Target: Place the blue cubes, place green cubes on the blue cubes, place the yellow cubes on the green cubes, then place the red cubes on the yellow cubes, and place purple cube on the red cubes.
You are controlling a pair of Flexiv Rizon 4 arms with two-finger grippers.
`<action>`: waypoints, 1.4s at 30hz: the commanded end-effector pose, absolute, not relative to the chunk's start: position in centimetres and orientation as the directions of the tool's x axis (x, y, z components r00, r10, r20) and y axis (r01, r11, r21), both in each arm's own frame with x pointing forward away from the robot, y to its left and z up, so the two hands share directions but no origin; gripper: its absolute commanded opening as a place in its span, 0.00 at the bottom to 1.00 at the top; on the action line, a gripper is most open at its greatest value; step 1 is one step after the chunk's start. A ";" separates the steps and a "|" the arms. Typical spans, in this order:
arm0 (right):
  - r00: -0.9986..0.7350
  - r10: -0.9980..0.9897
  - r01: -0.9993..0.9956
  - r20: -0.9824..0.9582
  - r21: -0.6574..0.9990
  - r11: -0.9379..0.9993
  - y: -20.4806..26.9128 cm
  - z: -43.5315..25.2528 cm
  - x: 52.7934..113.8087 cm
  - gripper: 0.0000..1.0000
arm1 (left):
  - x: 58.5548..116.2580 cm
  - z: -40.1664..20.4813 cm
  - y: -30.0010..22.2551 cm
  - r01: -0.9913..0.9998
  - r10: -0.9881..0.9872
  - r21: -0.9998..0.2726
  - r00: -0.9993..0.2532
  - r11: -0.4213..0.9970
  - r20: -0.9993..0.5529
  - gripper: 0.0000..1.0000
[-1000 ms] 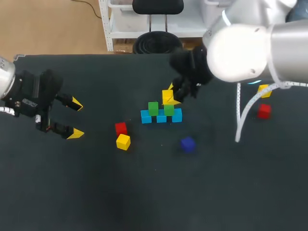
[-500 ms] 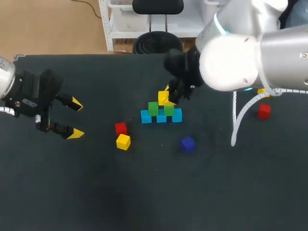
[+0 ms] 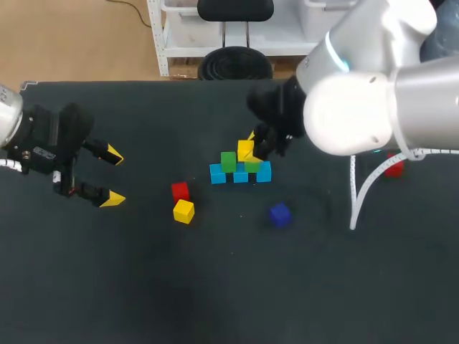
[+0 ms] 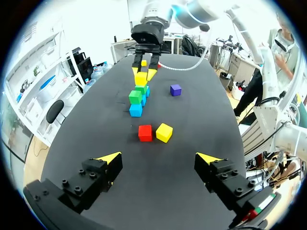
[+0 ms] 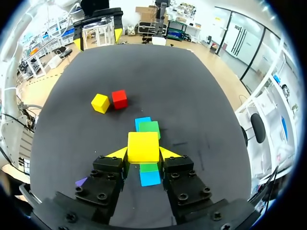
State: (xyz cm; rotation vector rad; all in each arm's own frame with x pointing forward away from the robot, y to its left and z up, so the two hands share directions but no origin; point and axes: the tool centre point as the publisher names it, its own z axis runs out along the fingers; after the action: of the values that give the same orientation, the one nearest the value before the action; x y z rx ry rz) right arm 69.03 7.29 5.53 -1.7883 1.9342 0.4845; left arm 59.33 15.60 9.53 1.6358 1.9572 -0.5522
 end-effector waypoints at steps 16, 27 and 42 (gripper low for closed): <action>-0.050 -0.834 -0.994 -0.550 -0.054 0.095 7.8 5.1 69.6 0.00 | 59.4 9.4 15.7 0.983 0.767 0.023 -0.128 0.183 -0.629 1.00; -0.051 -0.835 -0.995 -0.548 -0.047 0.092 8.1 4.7 69.7 0.00 | 59.4 9.4 15.7 0.983 0.767 0.023 -0.128 0.183 -0.629 1.00; -0.049 -0.836 -0.995 -0.547 -0.047 0.088 8.4 4.6 70.0 0.00 | 59.4 9.4 15.7 0.983 0.767 0.023 -0.128 0.183 -0.629 1.00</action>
State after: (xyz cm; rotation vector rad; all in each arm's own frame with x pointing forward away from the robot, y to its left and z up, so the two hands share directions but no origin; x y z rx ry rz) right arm 69.84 8.29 4.66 -1.7950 1.9342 0.4841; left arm 59.33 15.60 9.53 1.6358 1.9572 -0.5522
